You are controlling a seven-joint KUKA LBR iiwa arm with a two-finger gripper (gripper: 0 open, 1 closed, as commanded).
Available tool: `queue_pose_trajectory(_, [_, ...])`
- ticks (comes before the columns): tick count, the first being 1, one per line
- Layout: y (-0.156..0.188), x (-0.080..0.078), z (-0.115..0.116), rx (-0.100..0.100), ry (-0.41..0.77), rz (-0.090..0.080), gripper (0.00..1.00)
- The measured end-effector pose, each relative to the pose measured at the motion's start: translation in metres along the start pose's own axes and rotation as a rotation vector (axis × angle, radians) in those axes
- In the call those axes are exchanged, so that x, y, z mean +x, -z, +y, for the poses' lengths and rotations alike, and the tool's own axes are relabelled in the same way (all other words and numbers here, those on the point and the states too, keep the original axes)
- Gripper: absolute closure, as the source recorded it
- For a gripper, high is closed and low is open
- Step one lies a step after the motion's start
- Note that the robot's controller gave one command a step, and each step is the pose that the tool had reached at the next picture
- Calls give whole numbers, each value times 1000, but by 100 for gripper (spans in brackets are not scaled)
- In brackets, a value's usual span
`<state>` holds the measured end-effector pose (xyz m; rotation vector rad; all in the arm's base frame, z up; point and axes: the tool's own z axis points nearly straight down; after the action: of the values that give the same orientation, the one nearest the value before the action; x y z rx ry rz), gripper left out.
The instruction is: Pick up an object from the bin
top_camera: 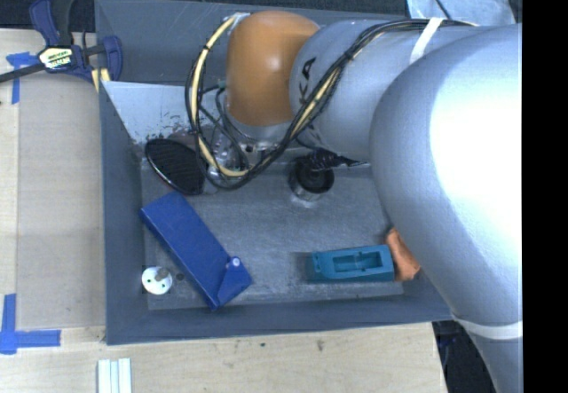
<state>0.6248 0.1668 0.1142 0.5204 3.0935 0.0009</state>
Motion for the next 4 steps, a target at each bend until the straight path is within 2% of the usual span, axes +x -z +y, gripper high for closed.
queue_pose_trajectory(1, [0, 0, 0, 0, 0, 0, 100])
queue_pose_trajectory(2, [18, 13, -4, 3, -2, 7, 100])
queue_pose_trajectory(3, [17, 11, -24, 2, 3, 4, 0])
queue_pose_trajectory(4, [17, 11, -24, 2, 3, 4, 0])
